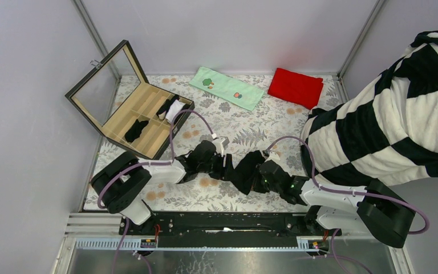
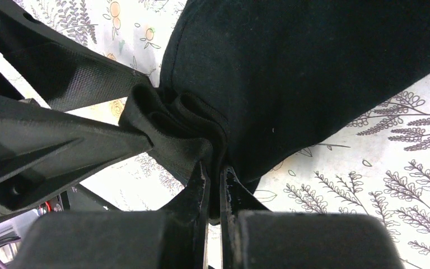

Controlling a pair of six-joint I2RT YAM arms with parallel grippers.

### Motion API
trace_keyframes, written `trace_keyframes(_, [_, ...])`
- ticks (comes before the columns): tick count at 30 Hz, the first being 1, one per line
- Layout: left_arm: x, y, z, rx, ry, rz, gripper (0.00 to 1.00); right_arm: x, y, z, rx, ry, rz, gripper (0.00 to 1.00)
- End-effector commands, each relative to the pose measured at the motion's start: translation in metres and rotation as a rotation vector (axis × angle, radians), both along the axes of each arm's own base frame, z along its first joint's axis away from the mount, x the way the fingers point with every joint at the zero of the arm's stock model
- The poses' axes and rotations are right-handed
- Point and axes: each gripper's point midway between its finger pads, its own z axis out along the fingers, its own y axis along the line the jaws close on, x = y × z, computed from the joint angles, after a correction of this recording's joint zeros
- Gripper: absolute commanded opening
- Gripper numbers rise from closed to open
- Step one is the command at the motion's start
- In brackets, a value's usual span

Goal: Roll the underwear
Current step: Roll the underwear to the center of the board.

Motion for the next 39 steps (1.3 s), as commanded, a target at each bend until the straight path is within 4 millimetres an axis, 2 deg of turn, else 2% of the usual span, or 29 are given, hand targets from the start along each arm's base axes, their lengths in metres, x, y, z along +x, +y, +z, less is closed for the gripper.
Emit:
trace_keyframes(1, [0.009,-0.002,-0.010,0.003,-0.026,0.037,0.61,-0.019,-0.022,-0.023,-0.116,0.075,0.037,0.02])
trace_keyframes(6, [0.007,-0.004,-0.017,-0.007,-0.011,0.028,0.49,-0.018,-0.025,-0.025,-0.130,0.071,0.037,0.04])
trace_keyframes(9, [0.000,-0.006,-0.018,-0.031,0.006,0.003,0.35,-0.018,-0.028,-0.027,-0.145,0.069,0.035,0.06])
trace_keyframes(15, [-0.013,-0.003,-0.015,-0.062,0.031,-0.013,0.02,-0.010,-0.029,-0.024,-0.180,0.029,0.046,0.24])
trace_keyframes(16, [-0.015,-0.001,-0.015,-0.054,0.035,-0.010,0.00,-0.007,-0.029,-0.021,-0.190,0.016,0.049,0.28])
trace_keyframes(24, [-0.021,0.023,-0.020,-0.008,0.045,0.089,0.00,0.000,-0.028,0.000,-0.229,-0.052,0.113,0.48])
trace_keyframes(31, [-0.026,0.051,-0.024,0.029,0.085,0.241,0.00,0.012,-0.022,0.043,-0.150,-0.239,0.157,0.53])
trace_keyframes(35, [-0.031,0.071,-0.023,0.050,0.092,0.318,0.00,0.022,-0.008,0.073,-0.065,-0.499,0.274,0.52])
trace_keyframes(39, [-0.038,0.088,-0.023,0.074,0.099,0.365,0.00,0.023,0.014,0.111,-0.023,-0.892,0.500,0.52])
